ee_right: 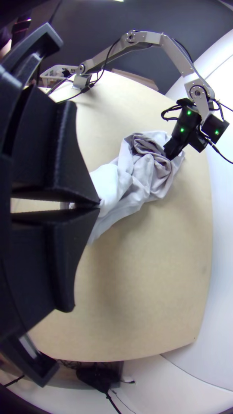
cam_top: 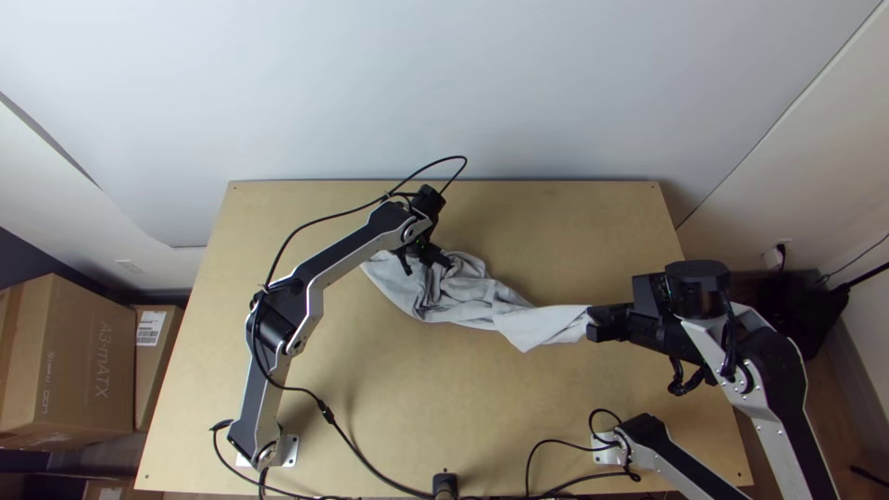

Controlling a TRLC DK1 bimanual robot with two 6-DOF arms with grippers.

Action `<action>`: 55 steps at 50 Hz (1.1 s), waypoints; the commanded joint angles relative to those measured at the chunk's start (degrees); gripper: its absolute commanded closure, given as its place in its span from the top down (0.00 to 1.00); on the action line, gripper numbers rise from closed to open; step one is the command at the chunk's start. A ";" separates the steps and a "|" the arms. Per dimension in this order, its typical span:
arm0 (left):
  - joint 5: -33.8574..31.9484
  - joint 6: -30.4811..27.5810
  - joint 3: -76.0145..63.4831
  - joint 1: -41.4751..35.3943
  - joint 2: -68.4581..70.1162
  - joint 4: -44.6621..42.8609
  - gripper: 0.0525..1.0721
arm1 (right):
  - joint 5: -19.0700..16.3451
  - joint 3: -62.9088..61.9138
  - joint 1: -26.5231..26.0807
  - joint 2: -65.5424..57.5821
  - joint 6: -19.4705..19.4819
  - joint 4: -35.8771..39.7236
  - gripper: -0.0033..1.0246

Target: Fold the t-shirt

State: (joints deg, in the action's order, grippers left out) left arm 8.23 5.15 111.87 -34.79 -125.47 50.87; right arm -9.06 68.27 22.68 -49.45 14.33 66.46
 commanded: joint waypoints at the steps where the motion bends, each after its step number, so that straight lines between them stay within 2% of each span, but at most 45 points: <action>1: 0.38 0.92 1.24 -0.37 -1.97 1.42 0.42 | -0.43 -0.24 -0.53 0.67 0.44 -0.80 0.03; 4: 0.38 0.83 0.89 -0.37 -2.24 2.21 0.41 | -0.43 -0.24 -0.53 0.67 0.35 -0.80 0.03; 5: 0.38 0.92 0.80 -0.37 -2.24 2.39 0.37 | -0.43 -0.15 -0.53 0.67 0.35 -0.89 0.03; 7: 0.38 0.92 0.45 -0.37 -2.24 2.30 0.23 | -0.34 -0.15 -0.53 0.67 0.35 -0.89 0.03; 9: 0.38 0.83 0.36 -0.28 -2.15 2.30 0.04 | -0.34 0.02 -0.62 0.58 0.35 -0.89 0.03; 10: 0.38 0.83 0.27 -0.20 -1.97 2.30 0.02 | -0.34 0.02 -0.62 0.58 0.26 -0.89 0.03; 22: 0.38 0.74 -0.17 2.44 3.39 2.30 0.03 | -0.43 0.81 -3.16 0.06 0.26 -2.74 0.03; 30: 0.38 2.59 1.15 6.40 9.72 3.18 0.03 | -0.43 3.18 -7.91 -2.76 0.26 -5.20 0.03; 37: 0.47 4.34 1.15 10.97 17.10 3.80 0.03 | -0.43 4.42 -10.99 -5.22 0.35 -10.38 0.03; 51: 1.79 4.78 3.61 22.13 29.14 4.24 0.03 | -0.34 12.15 -12.83 -13.21 0.88 -21.46 0.03; 55: 2.14 4.87 6.07 25.73 30.28 4.24 0.03 | -0.26 15.49 -13.80 -15.68 -0.09 -25.24 0.03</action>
State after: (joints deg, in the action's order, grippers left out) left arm 9.30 8.84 114.19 -12.45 -97.95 54.81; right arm -9.10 78.87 10.11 -62.98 14.55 45.19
